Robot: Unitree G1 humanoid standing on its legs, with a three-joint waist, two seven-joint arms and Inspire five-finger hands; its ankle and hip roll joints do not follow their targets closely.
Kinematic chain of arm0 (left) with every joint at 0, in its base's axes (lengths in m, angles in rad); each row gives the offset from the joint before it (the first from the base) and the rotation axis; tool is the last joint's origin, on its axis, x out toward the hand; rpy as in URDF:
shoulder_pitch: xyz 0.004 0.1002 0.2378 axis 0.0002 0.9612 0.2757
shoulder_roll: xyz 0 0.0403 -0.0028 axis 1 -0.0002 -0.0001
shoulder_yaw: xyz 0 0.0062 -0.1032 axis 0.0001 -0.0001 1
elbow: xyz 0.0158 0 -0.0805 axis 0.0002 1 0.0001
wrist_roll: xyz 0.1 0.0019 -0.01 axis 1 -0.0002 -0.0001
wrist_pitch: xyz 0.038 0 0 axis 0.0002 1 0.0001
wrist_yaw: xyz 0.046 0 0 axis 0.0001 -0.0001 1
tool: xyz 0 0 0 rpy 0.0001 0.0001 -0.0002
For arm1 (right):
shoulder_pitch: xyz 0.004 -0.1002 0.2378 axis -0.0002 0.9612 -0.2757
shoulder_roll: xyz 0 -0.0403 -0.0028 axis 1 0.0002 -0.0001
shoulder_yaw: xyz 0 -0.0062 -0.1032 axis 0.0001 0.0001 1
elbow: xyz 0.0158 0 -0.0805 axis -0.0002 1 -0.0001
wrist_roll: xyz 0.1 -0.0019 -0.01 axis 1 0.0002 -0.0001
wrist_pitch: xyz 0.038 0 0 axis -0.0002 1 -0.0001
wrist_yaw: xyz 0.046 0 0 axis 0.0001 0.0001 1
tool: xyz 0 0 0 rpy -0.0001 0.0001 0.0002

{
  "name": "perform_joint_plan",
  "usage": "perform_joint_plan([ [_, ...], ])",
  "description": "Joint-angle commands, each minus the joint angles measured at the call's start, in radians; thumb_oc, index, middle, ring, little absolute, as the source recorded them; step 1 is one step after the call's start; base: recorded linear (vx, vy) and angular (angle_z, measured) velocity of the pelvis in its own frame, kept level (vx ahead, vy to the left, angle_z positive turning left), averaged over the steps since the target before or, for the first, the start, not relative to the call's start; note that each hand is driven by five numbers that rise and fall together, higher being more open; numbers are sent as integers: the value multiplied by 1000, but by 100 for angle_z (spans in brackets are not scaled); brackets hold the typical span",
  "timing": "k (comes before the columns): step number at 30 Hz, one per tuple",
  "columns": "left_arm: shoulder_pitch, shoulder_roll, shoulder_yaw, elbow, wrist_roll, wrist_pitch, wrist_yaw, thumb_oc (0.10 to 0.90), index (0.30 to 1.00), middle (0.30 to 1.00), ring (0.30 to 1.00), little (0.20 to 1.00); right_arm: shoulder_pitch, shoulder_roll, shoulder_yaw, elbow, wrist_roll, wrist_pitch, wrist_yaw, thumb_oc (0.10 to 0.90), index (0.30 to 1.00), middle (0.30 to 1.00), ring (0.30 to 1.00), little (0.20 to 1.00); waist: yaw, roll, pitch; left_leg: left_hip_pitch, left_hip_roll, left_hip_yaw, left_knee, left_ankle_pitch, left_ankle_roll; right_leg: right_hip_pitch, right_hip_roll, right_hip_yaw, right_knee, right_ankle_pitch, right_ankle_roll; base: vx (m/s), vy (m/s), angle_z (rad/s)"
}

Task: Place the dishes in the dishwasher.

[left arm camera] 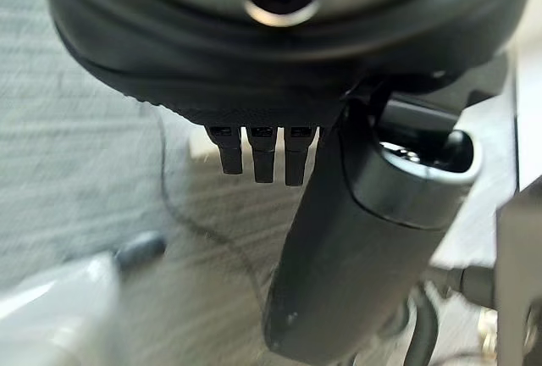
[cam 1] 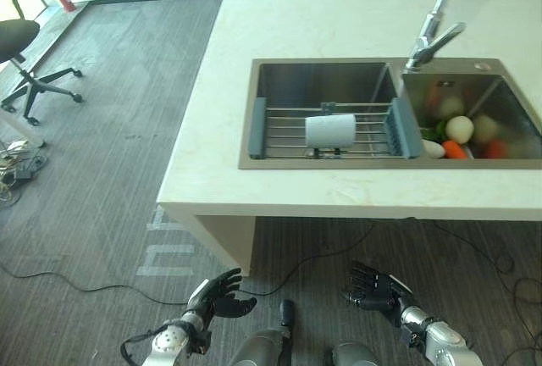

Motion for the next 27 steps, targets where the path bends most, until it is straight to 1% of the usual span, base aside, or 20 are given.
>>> perform_joint_plan([
  [1, 51, 23, -2, -45, 10, -37, -6, 800, 900, 900, 900, 900, -53, -28, -14, -35, 36, -62, 11, 800, 900, 900, 900, 900, 13, 18, -30, -83, 107, -22, 219, -267, -101, 23, -5, -28, -197, 163, 27, 36, 94, 23],
  [4, 41, 28, -15, -44, 14, -33, 3, 800, 900, 900, 900, 900, -59, -15, -12, -25, 36, -71, 0, 800, 900, 900, 900, 900, 10, 15, -32, -65, 94, -30, 219, -289, -86, 8, -10, -33, -197, 176, 31, 1, 65, 13],
  [8, 27, 33, -25, -40, 15, -25, 8, 800, 900, 900, 900, 900, -65, -8, -16, -11, 30, -70, -12, 800, 900, 900, 900, 900, 3, 8, -35, -49, 89, -19, 219, -311, -70, -3, -17, -37, -197, 188, 38, -10, 53, -1],
  [11, 20, 31, -32, -31, 23, -23, 15, 800, 900, 900, 900, 900, -75, -2, -14, 7, 25, -71, -24, 800, 900, 900, 900, 900, 6, 4, -34, -43, 86, -12, 219, -321, -58, -5, -24, -42, -197, 193, 41, -29, 55, -7],
  [12, 19, 31, -33, -30, 29, -19, 18, 800, 900, 900, 900, 900, -80, 1, -14, 15, 23, -73, -27, 800, 900, 900, 900, 900, 11, 3, -35, -42, 87, -7, 219, -325, -56, 0, -28, -50, -197, 192, 42, -29, 53, -4],
  [14, 19, 31, -32, -16, 42, -16, 21, 800, 900, 900, 900, 900, -94, 11, -7, 29, 20, -76, -27, 800, 900, 900, 900, 900, 28, 4, -34, -38, 101, 20, 219, -326, -47, 37, -37, -101, -197, 197, 46, 4, 38, -5],
  [15, 18, 33, -34, -11, 47, -13, 28, 800, 900, 900, 900, 900, -99, 14, -4, 31, 18, -74, -24, 800, 900, 900, 900, 900, 30, 6, -28, -31, 105, 24, 219, -329, -39, 50, -39, -117, -197, 231, 53, 40, 28, -52],
  [16, 7, 35, -47, 8, 48, -3, 49, 800, 900, 900, 900, 900, -106, 17, 5, 36, 6, -69, -24, 800, 900, 900, 900, 900, 22, 21, 0, -10, 113, 4, 219, -338, -18, 21, -46, -130, -113, 309, 66, 43, -20, -55],
  [17, 2, 37, -54, 22, 40, -1, 53, 800, 900, 900, 900, 900, -110, 17, 9, 48, 6, -71, -24, 800, 900, 900, 900, 900, 20, 21, 9, -2, 111, -2, 219, -340, -15, -1, -61, -128, -104, 316, 68, 50, -86, -52],
  [19, -2, 39, -55, 39, 35, 2, 52, 800, 900, 900, 900, 900, -117, 16, 12, 72, -3, -77, -20, 800, 900, 900, 900, 900, 17, 18, 17, 13, 117, -3, 219, -343, -27, -1, -88, -133, -197, 320, 71, 80, -252, -7],
  [20, -3, 37, -47, 56, 35, 10, 54, 800, 900, 900, 900, 900, -126, 13, 14, 96, -19, -74, -23, 800, 900, 900, 900, 900, 13, -11, 28, 40, 109, 8, 219, -364, -41, -79, -158, -106, -197, 321, 94, 104, -323, -5],
  [21, -3, 36, -45, 59, 36, 12, 56, 800, 900, 900, 900, 900, -128, 13, 14, 101, -20, -74, -22, 800, 900, 900, 900, 900, 14, -15, 29, 44, 110, 10, 219, -369, -43, -92, -169, -99, -197, 328, 99, 129, -360, -15],
  [23, -1, 32, -45, 79, 35, 19, 72, 800, 900, 900, 900, 900, -139, 16, 10, 129, -3, -92, 9, 800, 900, 900, 900, 900, 11, -29, 32, 64, 116, 7, 219, -395, -54, -150, -210, -60, -197, 364, 123, 140, -282, -18],
  [25, -2, 24, -46, 117, 33, 13, 87, 800, 900, 900, 900, 900, -145, 23, 3, 152, 1, -102, 34, 800, 900, 900, 900, 900, 5, -34, 28, 77, 136, 5, 219, -412, -65, -176, -224, -44, -197, 379, 139, 204, -343, -8],
  [27, -3, 16, -44, 138, 40, 18, 99, 800, 900, 900, 900, 900, -144, 21, -5, 171, -4, -97, 50, 800, 900, 900, 900, 900, 6, -34, 20, 75, 164, 9, 219, -408, -83, -157, -216, -61, -197, 348, 137, 245, -393, 14],
])
